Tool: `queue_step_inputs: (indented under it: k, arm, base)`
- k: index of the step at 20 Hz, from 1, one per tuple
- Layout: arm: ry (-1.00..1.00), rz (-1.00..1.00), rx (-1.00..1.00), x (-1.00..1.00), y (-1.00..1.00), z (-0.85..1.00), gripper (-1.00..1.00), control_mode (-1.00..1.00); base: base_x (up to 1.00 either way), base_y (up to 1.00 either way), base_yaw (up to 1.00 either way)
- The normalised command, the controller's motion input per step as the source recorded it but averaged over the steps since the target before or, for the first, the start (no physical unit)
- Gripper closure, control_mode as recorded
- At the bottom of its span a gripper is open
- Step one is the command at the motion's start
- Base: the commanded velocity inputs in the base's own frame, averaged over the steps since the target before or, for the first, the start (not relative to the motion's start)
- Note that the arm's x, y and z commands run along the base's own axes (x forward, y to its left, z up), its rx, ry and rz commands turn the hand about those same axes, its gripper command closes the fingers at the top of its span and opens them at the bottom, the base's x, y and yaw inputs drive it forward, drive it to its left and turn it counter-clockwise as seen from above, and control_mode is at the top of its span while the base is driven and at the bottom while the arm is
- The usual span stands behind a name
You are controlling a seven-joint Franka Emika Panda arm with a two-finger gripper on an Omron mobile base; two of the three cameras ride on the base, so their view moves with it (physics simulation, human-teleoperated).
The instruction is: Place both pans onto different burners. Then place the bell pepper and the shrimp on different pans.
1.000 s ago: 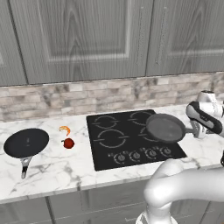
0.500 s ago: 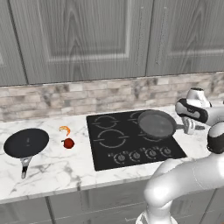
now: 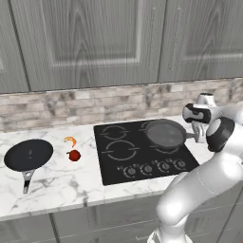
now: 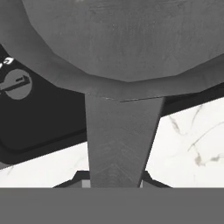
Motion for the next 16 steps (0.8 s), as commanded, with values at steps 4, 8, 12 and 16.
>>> queue_step_inputs:
  k: [4,8,12,16]
  arm:
    - [0.0,0.05,0.0,0.18,0.0,-0.14,1.0,-1.0]
    - [0.01,0.06,0.0,0.03,0.0,-0.12,1.0,-1.0]
    - [0.0,0.05,0.0,0.02,0.0,-0.24,1.0,-1.0]
    - [0.0,0.03,0.0,0.2,0.0,-0.06,1.0,-1.0]
  base:
    - [0.0,0.0,0.0]
    - [0.0,0.0,0.0]
    - [0.0,0.0,0.0]
    - [0.0,0.0,0.0]
